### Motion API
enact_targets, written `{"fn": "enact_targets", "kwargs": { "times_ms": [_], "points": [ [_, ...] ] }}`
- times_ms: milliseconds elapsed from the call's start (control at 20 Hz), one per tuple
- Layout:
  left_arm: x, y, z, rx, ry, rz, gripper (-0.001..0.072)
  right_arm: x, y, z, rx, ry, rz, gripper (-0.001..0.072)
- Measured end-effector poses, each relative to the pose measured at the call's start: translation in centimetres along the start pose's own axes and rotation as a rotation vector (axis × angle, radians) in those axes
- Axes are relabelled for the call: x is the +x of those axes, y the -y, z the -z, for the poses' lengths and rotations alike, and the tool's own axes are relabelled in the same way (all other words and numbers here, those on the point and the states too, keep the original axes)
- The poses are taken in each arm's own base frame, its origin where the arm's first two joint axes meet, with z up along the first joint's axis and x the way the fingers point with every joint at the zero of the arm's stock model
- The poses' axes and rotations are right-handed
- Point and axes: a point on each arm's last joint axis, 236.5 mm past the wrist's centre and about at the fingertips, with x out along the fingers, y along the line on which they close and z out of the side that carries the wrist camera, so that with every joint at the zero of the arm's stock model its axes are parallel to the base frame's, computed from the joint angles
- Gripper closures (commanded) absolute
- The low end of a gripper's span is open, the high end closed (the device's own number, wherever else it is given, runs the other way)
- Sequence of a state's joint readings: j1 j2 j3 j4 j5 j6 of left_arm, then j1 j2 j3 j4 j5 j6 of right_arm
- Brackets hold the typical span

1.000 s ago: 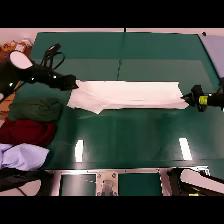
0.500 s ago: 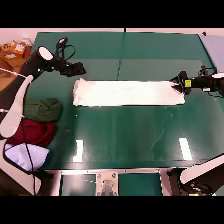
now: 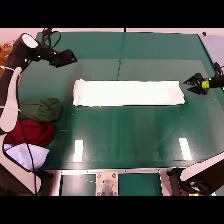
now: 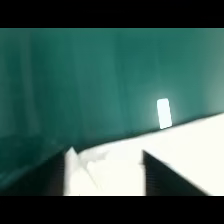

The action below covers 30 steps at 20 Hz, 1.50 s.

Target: Fold the shirts.

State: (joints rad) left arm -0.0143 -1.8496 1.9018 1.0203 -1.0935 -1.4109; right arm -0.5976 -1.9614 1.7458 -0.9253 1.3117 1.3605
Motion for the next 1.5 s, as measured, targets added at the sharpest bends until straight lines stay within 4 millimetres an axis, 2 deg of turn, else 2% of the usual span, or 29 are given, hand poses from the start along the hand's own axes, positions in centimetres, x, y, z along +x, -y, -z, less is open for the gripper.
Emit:
{"fn": "enact_targets", "kwargs": {
  "times_ms": [150,300,350,400,450,600,700,800,900,1000,1150,1250,1350,1500],
  "points": [
    [-0.3,0.4,1.1,0.032,-0.056,0.014,0.0685,1.4,1.7,1.9,-0.012,-0.097,-0.007,0.0171],
    [-0.5,0.5,1.6,0.041,-0.079,0.020,0.0686,3.8,0.7,3.7,-0.039,-0.188,-0.077,0.0172],
    [-0.5,0.5,1.8,0.043,-0.089,0.022,0.0685,4.6,0.3,4.2,-0.051,-0.210,-0.091,0.0232],
    [-0.5,0.7,1.9,0.045,-0.093,0.025,0.0686,5.3,-0.1,4.5,-0.060,-0.223,-0.102,0.0482],
    [-0.4,0.9,2.1,0.049,-0.099,0.027,0.0685,6.1,-0.2,4.7,-0.072,-0.233,-0.101,0.0685],
    [0.3,2.9,2.8,0.079,-0.117,0.046,0.0686,6.7,-1.4,4.6,-0.115,-0.234,-0.106,0.0694],
    [1.2,4.8,3.1,0.109,-0.117,0.061,0.0686,6.1,-2.2,4.0,-0.144,-0.215,-0.104,0.0694],
    [2.7,7.4,3.6,0.145,-0.113,0.084,0.0685,4.7,-3.0,3.3,-0.184,-0.184,-0.081,0.0694],
    [5.1,10.4,4.9,0.183,-0.122,0.114,0.0685,1.8,-6.1,3.1,-0.233,-0.152,-0.116,0.0694],
    [8.2,14.2,7.0,0.206,-0.137,0.167,0.0685,-0.9,-8.6,3.6,-0.288,-0.139,-0.122,0.0694],
    [12.6,21.4,10.1,0.192,-0.119,0.300,0.0685,-5.5,-14.4,4.9,-0.380,-0.097,-0.196,0.0694],
    [15.0,25.0,12.3,0.178,-0.108,0.356,0.0685,-8.2,-17.8,5.6,-0.430,-0.054,-0.251,0.0694],
    [17.1,27.6,14.4,0.149,-0.103,0.393,0.0685,-9.9,-20.6,6.9,-0.476,-0.043,-0.303,0.0693],
    [19.5,29.9,17.8,0.104,-0.138,0.432,0.0685,-11.5,-23.4,7.9,-0.514,-0.021,-0.362,0.0693]
  ]
}}
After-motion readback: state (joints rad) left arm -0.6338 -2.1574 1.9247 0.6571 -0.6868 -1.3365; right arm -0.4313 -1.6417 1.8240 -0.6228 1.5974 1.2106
